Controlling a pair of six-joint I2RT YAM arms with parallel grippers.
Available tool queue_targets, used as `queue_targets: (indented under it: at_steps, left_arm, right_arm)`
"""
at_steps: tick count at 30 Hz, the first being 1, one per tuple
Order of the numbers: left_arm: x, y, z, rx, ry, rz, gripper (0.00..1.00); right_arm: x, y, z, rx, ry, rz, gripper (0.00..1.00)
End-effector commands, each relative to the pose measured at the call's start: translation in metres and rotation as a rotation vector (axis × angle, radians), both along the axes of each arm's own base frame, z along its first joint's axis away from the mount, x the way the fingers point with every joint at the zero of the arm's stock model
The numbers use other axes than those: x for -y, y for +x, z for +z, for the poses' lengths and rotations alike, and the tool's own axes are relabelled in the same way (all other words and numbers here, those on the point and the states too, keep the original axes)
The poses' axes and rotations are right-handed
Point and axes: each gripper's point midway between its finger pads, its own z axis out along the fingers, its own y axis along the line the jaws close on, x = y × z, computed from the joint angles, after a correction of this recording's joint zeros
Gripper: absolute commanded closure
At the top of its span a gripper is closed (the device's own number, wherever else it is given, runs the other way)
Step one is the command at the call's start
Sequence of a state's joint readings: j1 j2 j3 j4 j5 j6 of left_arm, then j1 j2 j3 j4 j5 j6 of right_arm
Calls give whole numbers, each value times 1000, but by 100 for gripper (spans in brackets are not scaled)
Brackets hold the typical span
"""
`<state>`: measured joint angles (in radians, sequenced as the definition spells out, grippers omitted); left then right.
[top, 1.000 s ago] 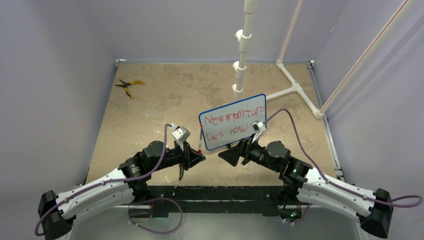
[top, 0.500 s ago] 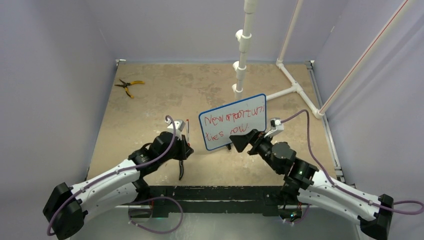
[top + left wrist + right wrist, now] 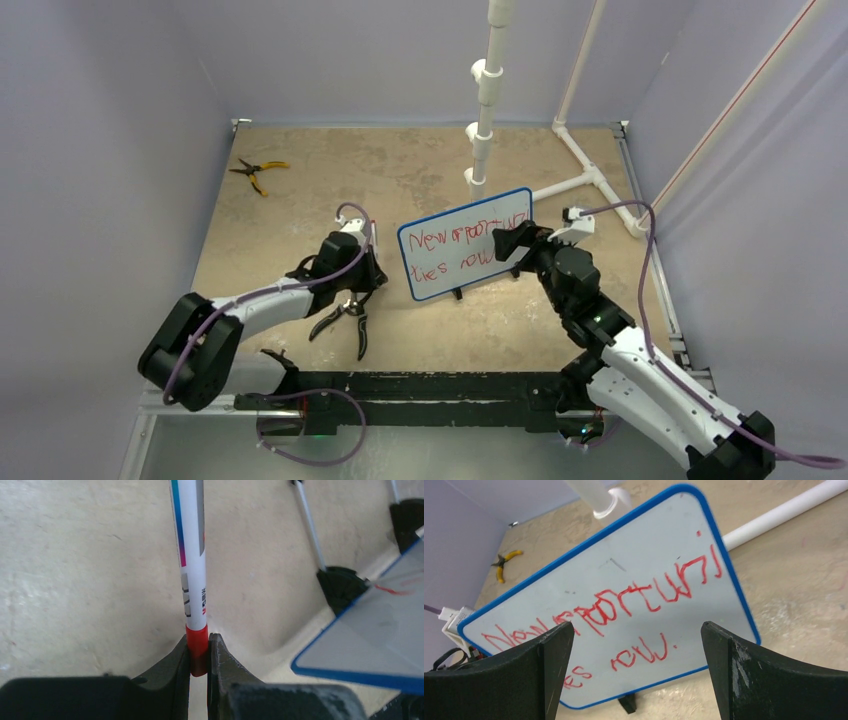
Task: Write a sentence on the whiteboard
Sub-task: Put down the whiteboard marker at the center of the board, then reset both arms
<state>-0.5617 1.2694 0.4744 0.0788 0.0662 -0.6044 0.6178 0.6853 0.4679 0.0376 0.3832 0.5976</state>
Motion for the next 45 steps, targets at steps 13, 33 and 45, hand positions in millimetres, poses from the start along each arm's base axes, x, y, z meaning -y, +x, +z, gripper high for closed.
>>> queue_targets:
  at_steps: [13,33,45]
  left_arm:
    - [-38,55,23,136,26,197,35]
    - [-144,44,246,593,276,509,9]
    - [-137,37,233,647,266,421,6]
  right_arm:
    - [96,3,51,148,-45,-408,1]
    - [99,-6,64,147,-29,-406,1]
    - [102,-8,62,159,-30,-409,1]
